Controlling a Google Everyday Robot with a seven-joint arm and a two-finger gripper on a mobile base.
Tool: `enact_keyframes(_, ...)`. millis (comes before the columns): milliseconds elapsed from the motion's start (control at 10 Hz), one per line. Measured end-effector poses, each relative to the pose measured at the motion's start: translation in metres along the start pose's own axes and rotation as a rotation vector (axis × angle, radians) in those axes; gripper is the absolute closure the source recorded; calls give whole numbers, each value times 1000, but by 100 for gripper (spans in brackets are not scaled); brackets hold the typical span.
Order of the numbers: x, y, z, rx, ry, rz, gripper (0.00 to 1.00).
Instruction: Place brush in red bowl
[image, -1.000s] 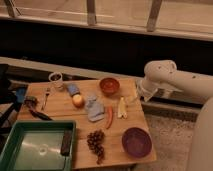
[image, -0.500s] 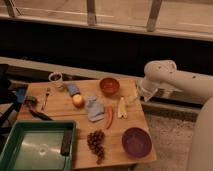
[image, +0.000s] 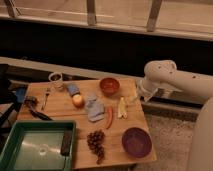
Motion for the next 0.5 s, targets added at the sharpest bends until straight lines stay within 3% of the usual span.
enact_keyframes(500, -2, 2, -2, 1, -7, -17, 38)
